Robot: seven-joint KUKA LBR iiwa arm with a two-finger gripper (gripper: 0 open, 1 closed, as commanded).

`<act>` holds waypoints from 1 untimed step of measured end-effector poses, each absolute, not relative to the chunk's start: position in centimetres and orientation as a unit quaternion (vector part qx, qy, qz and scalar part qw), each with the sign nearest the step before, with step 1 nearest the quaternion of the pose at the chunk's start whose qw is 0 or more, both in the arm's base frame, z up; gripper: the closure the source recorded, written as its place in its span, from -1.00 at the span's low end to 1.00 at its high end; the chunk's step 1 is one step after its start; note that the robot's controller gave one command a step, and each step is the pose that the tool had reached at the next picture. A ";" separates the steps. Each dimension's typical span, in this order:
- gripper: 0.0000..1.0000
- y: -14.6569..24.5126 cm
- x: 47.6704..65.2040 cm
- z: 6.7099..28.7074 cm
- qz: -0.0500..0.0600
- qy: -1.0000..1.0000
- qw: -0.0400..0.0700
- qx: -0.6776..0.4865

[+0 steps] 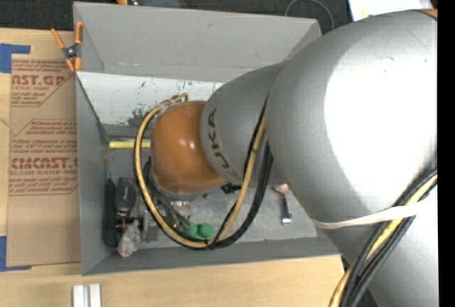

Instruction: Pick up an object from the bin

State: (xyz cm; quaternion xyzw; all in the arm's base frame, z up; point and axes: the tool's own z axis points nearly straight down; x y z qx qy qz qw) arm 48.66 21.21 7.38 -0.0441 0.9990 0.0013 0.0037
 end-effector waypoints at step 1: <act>1.00 21.1 48.5 8.3 0.001 0.999 0.001 0.040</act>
Offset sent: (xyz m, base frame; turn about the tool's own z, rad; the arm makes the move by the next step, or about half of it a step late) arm -0.0011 -0.0005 0.0154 0.1418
